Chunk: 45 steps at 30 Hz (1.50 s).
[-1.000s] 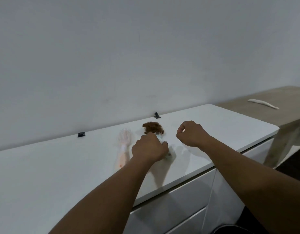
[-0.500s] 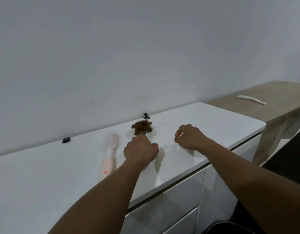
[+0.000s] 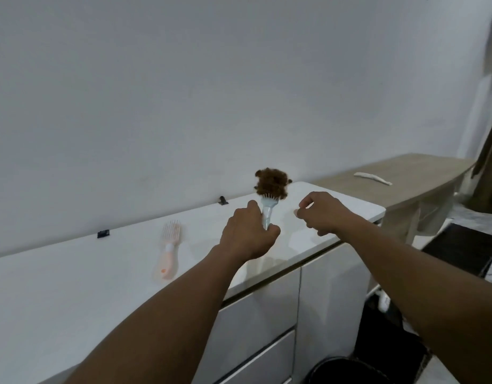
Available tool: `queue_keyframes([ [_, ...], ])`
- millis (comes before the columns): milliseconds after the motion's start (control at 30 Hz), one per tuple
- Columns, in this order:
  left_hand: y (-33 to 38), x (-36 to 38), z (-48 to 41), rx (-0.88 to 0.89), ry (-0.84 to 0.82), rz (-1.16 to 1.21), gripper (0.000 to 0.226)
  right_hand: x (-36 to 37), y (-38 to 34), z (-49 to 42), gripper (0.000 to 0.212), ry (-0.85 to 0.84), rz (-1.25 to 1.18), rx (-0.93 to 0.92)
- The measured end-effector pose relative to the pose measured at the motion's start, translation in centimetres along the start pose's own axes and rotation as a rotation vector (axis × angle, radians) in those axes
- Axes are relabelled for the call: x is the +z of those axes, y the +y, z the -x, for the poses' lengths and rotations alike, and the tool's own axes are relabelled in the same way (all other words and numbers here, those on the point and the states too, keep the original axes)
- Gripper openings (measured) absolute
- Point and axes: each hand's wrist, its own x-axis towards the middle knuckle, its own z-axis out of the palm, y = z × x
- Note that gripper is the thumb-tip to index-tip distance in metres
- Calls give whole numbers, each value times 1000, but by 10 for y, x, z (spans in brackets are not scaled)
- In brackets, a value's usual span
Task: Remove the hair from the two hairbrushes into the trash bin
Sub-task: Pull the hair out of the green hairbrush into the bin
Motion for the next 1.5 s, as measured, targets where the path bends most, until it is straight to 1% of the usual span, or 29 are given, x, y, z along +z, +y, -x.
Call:
queue_keyframes([
  [100,21,2,10,92,-48,21,32,-23,14,16,48,33,-94,58],
  [167,36,7,16,151,-76,25,31,-36,25,24,57,76,-201,102],
  [200,43,10,20,178,-85,28,31,-41,30,28,58,91,-257,123],
  [300,62,23,32,251,-117,42,34,-55,47,40,51,95,-432,180],
  [367,72,37,41,302,-146,37,35,-60,63,47,51,102,-558,213],
  [467,83,66,55,372,-186,26,34,-58,92,55,40,182,-656,254],
  [533,85,90,63,388,-218,30,34,-52,116,58,36,234,-708,301],
  [667,76,146,78,379,-313,16,37,-32,168,68,50,226,-803,416],
  [800,57,204,96,337,-450,43,37,3,226,74,44,177,-809,492],
  [900,38,250,113,294,-561,84,37,38,275,77,38,208,-765,560],
  [1033,8,313,134,223,-699,144,33,97,340,83,32,239,-723,671],
  [1200,-35,383,155,148,-846,163,33,164,406,94,19,254,-698,772],
  [1267,-54,408,159,60,-906,206,34,186,431,94,14,249,-665,827],
  [1367,-76,443,165,-175,-1047,332,30,212,465,91,13,168,-611,892],
  [1433,-84,463,167,-435,-1134,490,25,225,482,90,15,94,-617,906],
  [1500,-90,479,168,-704,-1163,622,13,236,493,89,21,26,-651,905],
])
